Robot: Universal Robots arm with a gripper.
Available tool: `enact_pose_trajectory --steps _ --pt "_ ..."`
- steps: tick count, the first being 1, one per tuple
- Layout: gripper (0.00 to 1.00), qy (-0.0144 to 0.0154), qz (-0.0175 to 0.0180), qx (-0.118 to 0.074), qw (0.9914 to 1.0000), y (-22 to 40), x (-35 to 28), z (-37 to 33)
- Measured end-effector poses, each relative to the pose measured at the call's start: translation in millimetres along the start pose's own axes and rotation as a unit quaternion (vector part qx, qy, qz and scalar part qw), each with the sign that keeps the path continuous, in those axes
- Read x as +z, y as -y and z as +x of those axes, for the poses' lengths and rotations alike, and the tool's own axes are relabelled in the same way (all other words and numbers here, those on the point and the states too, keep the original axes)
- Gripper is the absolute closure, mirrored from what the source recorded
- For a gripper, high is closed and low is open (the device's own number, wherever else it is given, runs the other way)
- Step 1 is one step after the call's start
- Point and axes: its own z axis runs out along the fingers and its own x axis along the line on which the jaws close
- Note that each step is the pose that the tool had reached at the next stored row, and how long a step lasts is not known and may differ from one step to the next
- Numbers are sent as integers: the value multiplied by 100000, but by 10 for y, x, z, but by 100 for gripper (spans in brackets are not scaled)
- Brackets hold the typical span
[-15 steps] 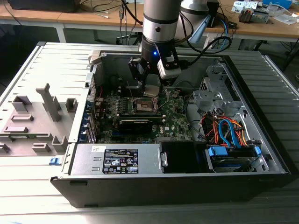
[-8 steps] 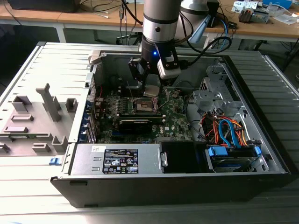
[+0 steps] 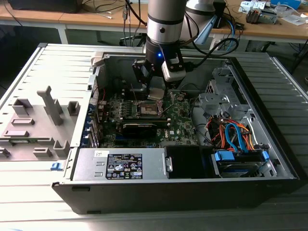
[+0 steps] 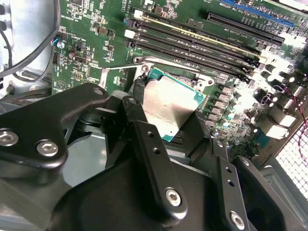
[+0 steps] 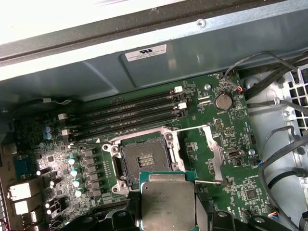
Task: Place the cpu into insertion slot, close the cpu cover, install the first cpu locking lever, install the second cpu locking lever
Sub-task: 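Place the cpu into insertion slot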
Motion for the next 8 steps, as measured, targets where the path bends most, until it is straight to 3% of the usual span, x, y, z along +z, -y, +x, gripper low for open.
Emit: enact_pose_trajectory --steps 8 --pt "45 40 155 378 99999 0 1 0"
